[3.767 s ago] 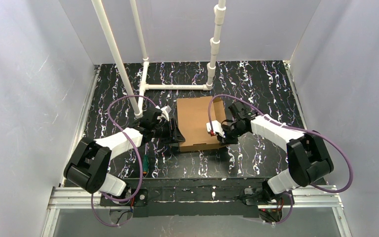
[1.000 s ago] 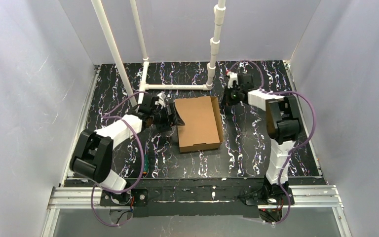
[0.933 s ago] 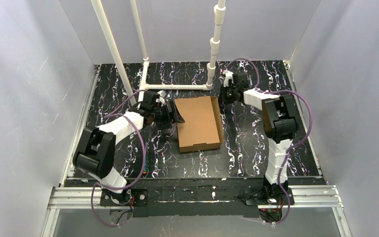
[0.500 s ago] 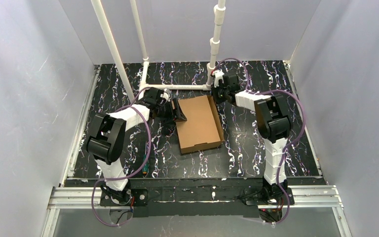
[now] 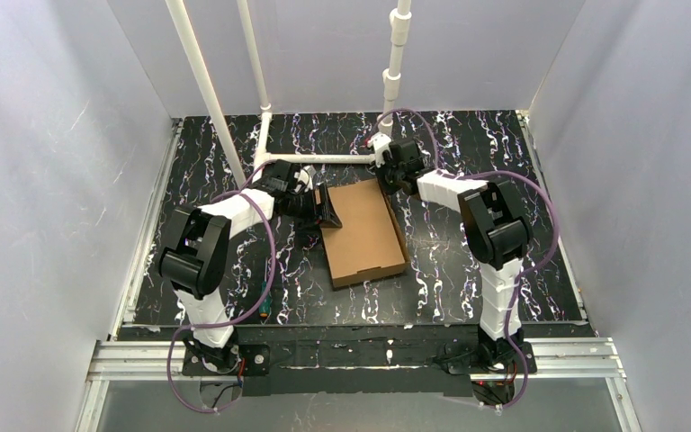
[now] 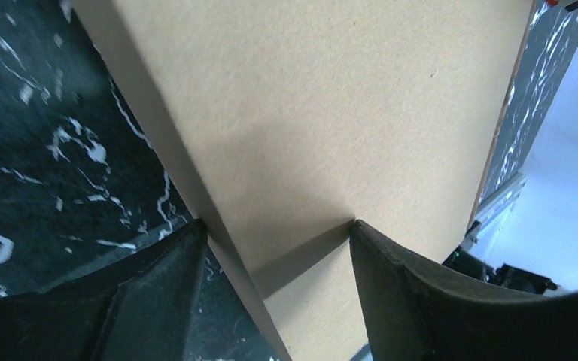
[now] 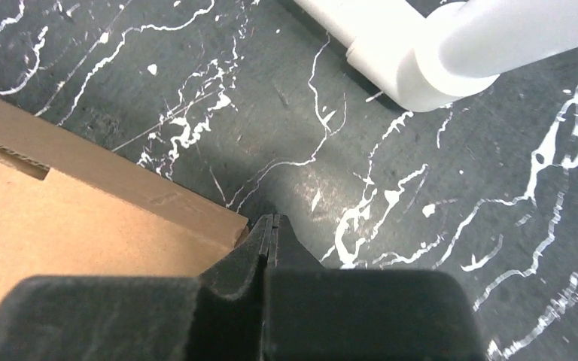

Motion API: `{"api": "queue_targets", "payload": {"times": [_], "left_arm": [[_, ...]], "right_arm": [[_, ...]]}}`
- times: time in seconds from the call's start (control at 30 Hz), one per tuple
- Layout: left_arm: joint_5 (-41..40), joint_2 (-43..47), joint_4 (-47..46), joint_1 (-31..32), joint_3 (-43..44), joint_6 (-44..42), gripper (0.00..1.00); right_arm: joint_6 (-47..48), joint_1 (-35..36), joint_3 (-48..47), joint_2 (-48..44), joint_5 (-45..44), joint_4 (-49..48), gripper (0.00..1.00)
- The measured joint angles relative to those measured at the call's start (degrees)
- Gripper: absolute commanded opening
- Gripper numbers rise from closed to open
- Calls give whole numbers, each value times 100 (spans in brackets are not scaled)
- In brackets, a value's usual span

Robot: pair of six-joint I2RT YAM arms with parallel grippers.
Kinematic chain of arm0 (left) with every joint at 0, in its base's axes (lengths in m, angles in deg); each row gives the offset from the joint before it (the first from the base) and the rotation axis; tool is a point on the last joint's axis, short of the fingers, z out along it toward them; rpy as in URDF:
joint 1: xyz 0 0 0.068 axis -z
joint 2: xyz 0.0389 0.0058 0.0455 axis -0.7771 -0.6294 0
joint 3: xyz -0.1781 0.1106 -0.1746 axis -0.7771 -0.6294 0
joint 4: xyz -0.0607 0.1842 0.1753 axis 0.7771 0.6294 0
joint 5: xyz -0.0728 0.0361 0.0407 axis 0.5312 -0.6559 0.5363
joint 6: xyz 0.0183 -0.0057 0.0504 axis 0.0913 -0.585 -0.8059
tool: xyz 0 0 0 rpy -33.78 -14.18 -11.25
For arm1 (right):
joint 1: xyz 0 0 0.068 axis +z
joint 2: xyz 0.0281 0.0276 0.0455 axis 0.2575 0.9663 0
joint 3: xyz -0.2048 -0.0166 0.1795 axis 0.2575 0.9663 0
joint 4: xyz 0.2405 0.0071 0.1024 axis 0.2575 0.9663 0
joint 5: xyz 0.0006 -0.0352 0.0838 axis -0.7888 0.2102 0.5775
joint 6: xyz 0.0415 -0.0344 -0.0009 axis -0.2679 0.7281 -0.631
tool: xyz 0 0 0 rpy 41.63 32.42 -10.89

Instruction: Fold the paper box

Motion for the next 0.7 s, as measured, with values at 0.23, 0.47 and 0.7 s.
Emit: {"api": "queue_targets", "payload": {"times": [0.23, 0.47, 0.7], "left_arm": [[-17, 63, 393, 120, 9, 79, 67], [-514, 420, 264, 269, -199, 195, 69], [-826, 2072, 452, 256, -957, 262, 69]], "right_arm": [[483, 490, 197, -352, -1517, 289, 6], [555, 199, 986, -1499, -1532, 857, 10], [748, -20, 2728, -3683, -431, 1397, 9]]}}
